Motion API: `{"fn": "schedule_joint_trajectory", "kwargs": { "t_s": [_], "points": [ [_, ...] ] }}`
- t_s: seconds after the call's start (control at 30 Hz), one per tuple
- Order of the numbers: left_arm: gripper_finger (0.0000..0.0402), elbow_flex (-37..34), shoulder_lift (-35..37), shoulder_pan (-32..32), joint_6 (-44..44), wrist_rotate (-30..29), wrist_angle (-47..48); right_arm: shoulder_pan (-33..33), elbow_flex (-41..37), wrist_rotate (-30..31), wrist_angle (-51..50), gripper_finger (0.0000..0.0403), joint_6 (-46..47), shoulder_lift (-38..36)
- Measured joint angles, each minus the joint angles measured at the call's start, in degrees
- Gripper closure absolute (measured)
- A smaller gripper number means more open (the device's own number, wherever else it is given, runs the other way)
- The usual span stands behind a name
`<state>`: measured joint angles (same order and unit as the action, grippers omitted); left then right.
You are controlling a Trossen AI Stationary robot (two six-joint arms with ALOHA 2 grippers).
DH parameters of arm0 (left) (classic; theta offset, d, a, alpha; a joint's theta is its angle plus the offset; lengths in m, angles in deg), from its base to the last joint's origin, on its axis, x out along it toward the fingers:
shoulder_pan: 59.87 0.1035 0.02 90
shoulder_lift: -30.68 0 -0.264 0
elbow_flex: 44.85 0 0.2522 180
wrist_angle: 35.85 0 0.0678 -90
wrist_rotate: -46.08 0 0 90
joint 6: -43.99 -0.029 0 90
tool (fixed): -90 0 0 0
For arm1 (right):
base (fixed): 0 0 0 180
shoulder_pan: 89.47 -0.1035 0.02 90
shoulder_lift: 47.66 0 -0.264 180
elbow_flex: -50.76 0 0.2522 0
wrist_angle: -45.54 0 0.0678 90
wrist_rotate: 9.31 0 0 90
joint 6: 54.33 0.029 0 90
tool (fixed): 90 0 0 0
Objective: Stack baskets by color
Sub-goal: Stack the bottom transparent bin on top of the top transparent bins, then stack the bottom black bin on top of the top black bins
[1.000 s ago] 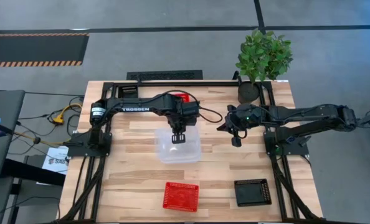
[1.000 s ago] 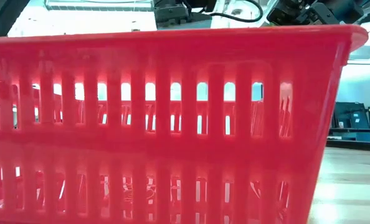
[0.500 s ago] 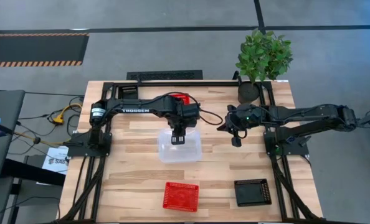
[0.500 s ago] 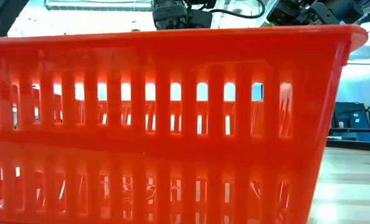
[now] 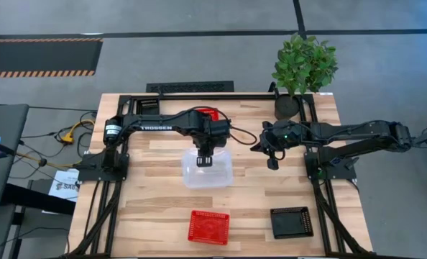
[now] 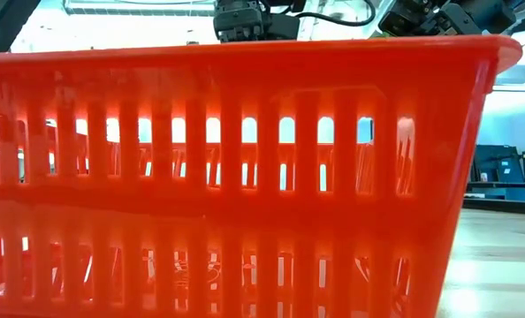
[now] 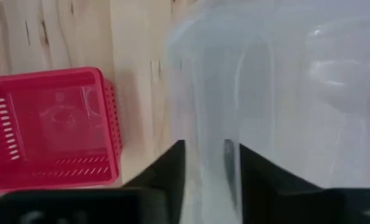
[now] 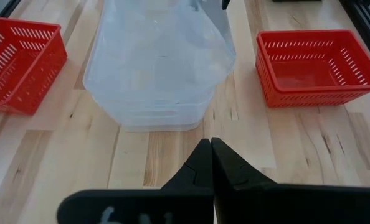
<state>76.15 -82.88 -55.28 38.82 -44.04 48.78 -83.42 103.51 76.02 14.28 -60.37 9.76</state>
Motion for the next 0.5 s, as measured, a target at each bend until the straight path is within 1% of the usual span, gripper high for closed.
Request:
{"fn": "schedule_joint_trajectory", "kwargs": {
  "t_s": [0.1, 0.13, 0.17, 0.33, 0.5],
  "points": [
    [0.0367, 0.0, 0.0, 0.0, 0.0, -0.3, 0.0, 0.0, 0.0, 0.0, 0.0, 0.0397, 0.0, 0.0],
    [0.0384, 0.0, 0.0, 0.2, -0.2, -0.3, 0.0, 0.0, 0.0, 0.0, 0.0, 0.0397, 0.0, 0.0],
    [0.0392, 0.0, 0.0, 0.2, -0.2, -0.2, 0.0, 0.0, 0.0, 0.0, 0.0, 0.0397, 0.0, 0.0],
    [0.0398, 0.0, 0.0, 0.4, -0.1, -0.1, 0.0, 0.0, 0.0, 0.0, 0.0, 0.0397, 0.1, 0.0],
    [0.0401, 0.0, 0.0, 0.4, 0.3, 1.8, 0.2, 0.0, 0.0, 0.0, 0.0, 0.0397, 0.2, 0.0]
  ]
}}
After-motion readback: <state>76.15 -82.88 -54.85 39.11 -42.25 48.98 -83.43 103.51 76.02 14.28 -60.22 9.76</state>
